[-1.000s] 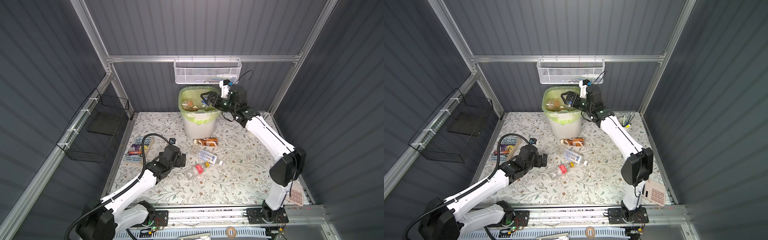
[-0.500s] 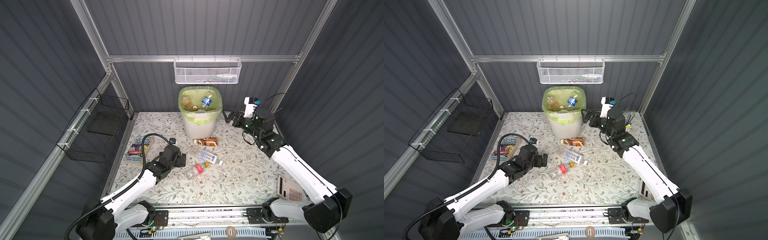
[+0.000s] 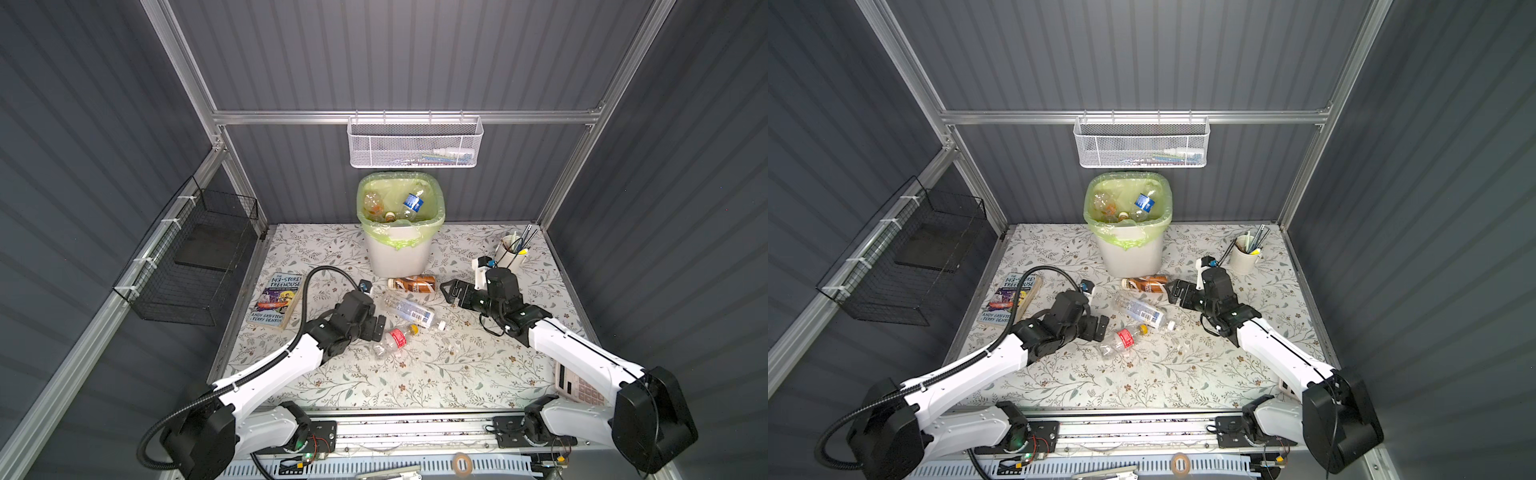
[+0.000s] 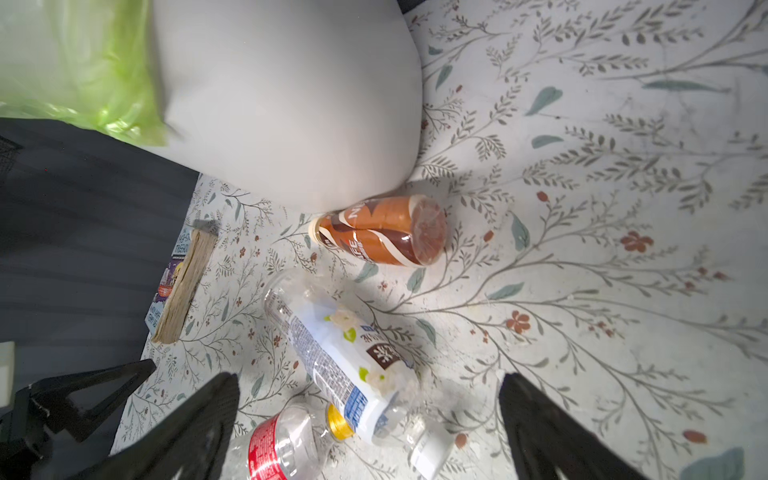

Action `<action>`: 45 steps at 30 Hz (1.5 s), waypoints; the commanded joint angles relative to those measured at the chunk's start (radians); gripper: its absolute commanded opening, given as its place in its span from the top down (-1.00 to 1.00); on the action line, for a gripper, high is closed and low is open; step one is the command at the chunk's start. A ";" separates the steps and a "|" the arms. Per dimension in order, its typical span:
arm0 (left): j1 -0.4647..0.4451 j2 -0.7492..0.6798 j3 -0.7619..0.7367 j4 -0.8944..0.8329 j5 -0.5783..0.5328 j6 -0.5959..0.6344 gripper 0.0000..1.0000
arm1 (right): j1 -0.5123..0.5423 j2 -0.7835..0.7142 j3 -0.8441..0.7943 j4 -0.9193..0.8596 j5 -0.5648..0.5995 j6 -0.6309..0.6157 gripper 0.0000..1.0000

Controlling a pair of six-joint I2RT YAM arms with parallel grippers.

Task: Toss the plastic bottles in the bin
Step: 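Withdraw the right arm while the left gripper reaches to the red-label bottle, then close the left gripper on the clear red-label yellow-cap bottle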

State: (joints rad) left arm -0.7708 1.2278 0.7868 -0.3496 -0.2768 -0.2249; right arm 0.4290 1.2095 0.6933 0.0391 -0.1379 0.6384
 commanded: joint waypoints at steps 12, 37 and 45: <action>-0.101 0.163 0.169 -0.256 0.120 0.182 -0.95 | -0.016 -0.195 -0.127 0.048 0.208 0.089 -0.98; -0.101 0.352 0.180 -0.172 0.243 0.177 -0.43 | -0.055 -0.197 -0.175 0.091 0.179 0.149 -0.98; -0.102 0.187 0.111 -0.152 0.249 0.159 -0.22 | -0.071 -0.205 -0.187 0.102 0.169 0.160 -0.98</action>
State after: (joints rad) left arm -0.8654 1.4891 0.9207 -0.5106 -0.0490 -0.0559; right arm 0.3656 1.0195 0.5182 0.1204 0.0383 0.7864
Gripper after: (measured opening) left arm 0.614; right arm 0.991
